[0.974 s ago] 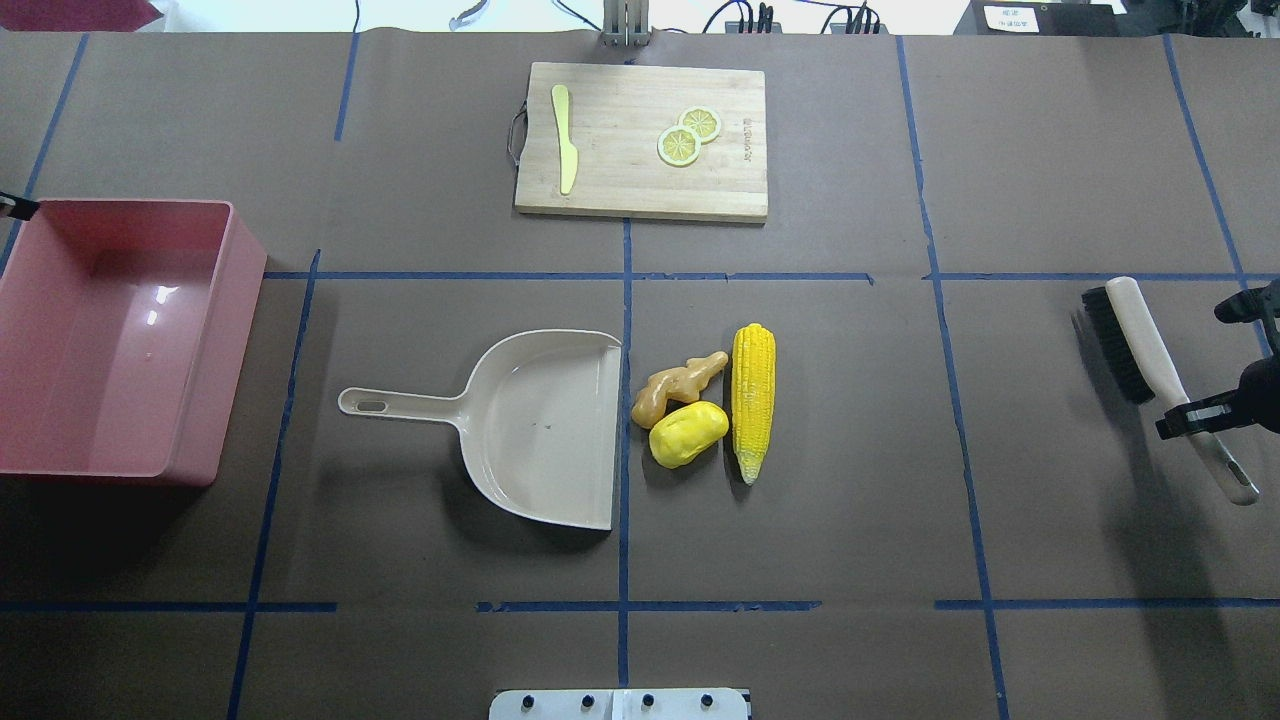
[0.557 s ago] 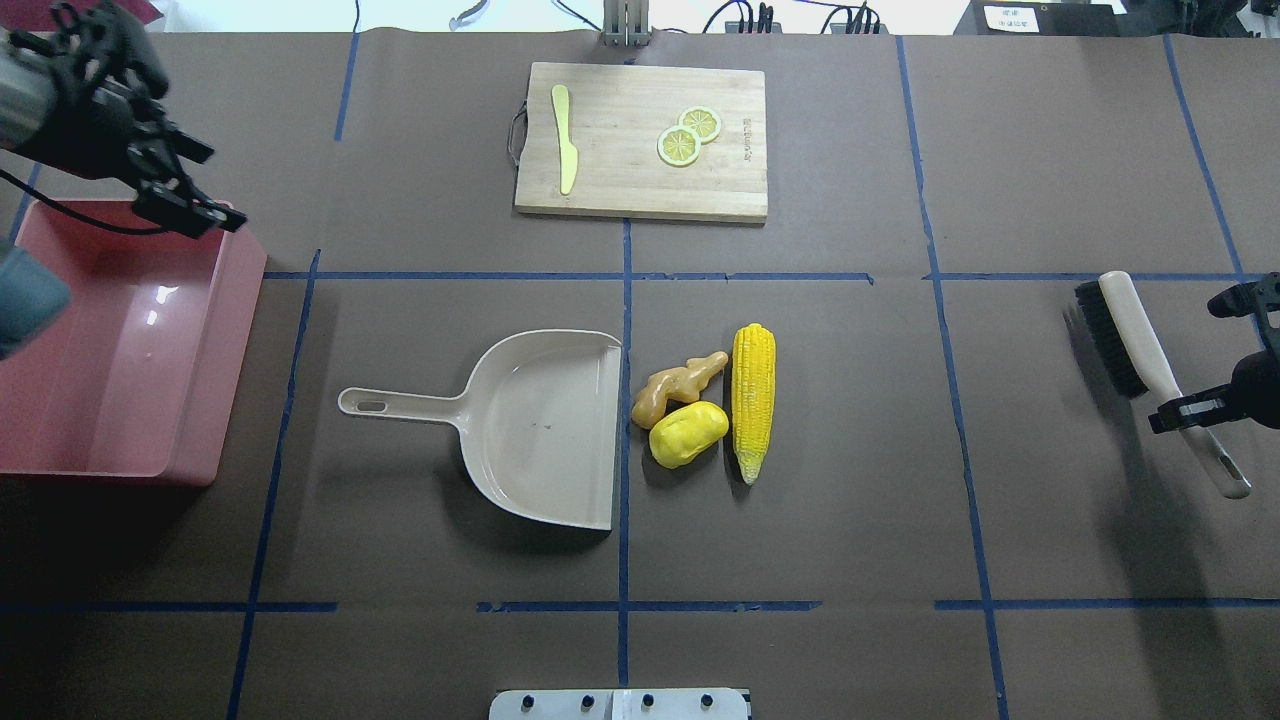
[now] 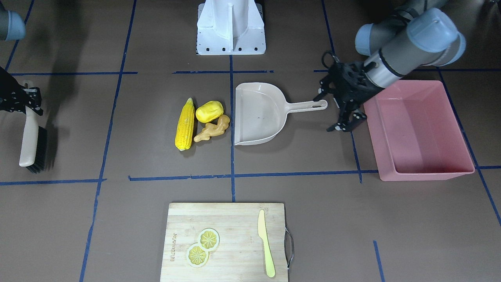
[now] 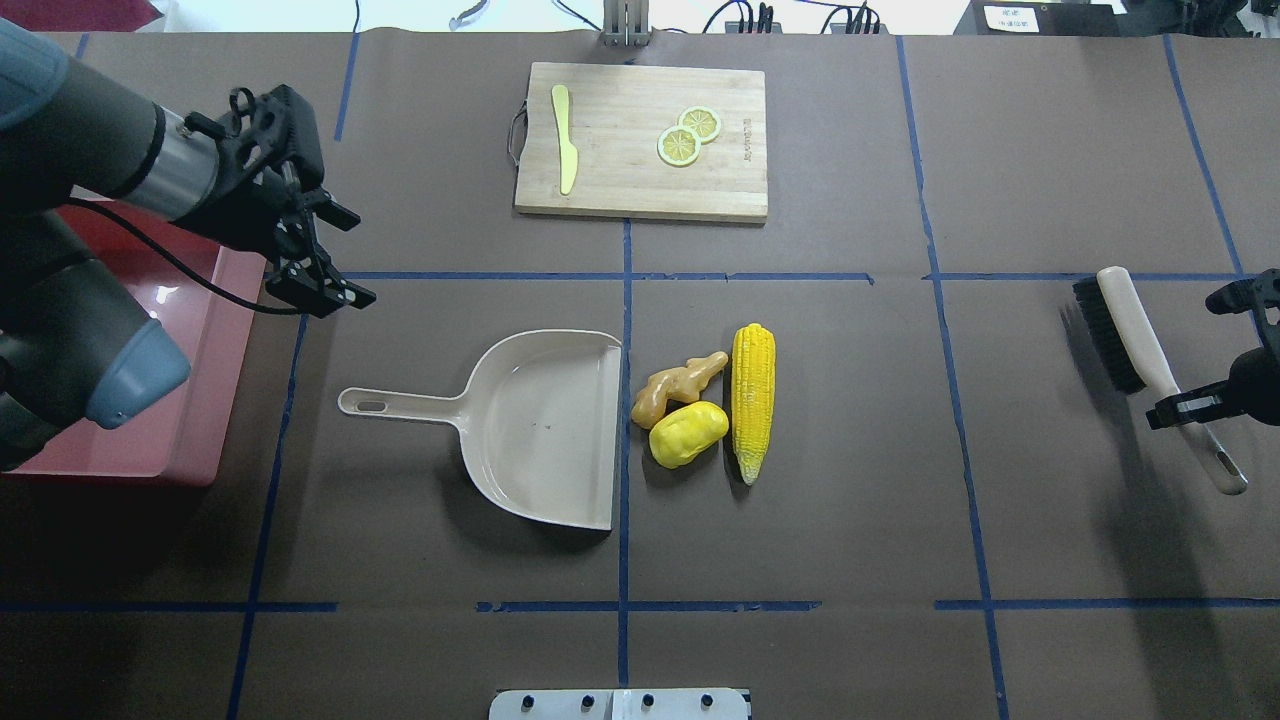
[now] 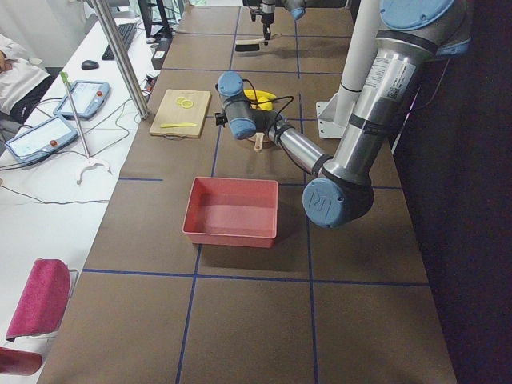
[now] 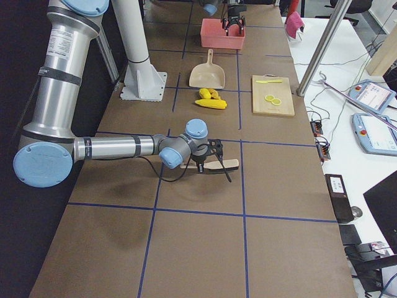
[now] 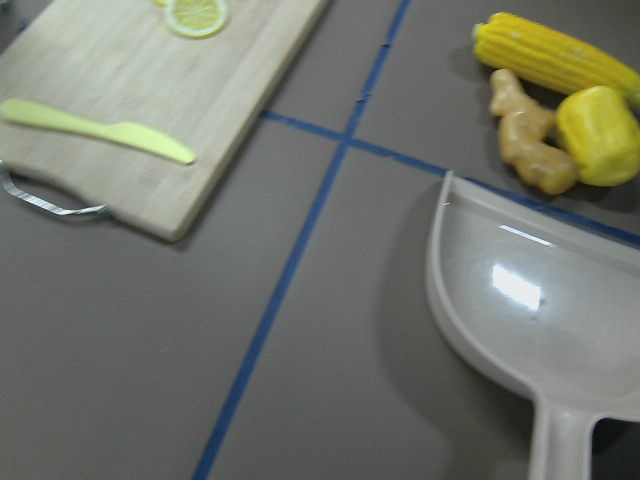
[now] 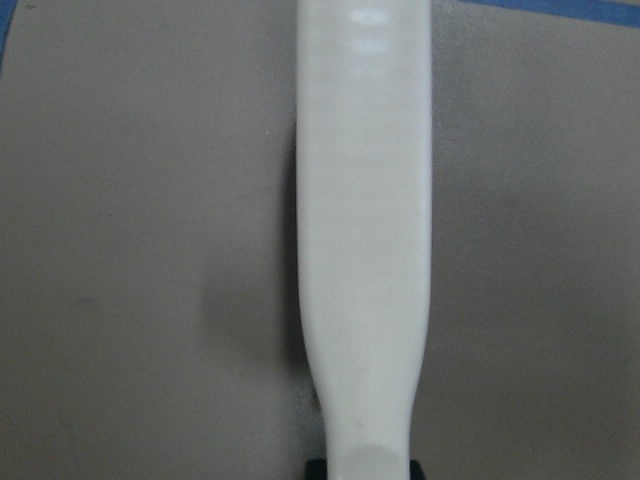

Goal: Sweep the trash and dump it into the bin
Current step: 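Move the left gripper from the pink bin down to the dustpan handle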

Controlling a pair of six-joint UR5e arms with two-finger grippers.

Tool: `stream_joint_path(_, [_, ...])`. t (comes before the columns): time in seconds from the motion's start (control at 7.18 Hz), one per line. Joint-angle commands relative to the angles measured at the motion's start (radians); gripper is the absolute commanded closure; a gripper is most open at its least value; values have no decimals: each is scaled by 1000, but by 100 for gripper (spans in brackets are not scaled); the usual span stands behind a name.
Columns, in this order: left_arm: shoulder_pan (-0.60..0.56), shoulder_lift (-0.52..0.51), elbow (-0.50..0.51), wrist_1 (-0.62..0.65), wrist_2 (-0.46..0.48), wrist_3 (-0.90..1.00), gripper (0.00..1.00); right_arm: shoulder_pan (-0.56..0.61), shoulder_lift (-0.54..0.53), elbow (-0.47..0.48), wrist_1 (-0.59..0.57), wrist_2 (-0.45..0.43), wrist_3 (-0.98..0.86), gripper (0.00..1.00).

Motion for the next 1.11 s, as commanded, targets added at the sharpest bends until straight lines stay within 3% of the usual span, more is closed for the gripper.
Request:
stream_joint_path(0.0, [67, 19, -5, -12, 7, 123, 0, 0, 6, -3, 1, 0, 0, 100])
stream_joint_path(0.42, [219, 22, 5, -12, 181, 139, 0, 0, 6, -3, 1, 3, 0, 100])
stream_joint_path(0.97, [262, 29, 36, -12, 183, 162, 0, 1, 6, -3, 1, 4, 0, 100])
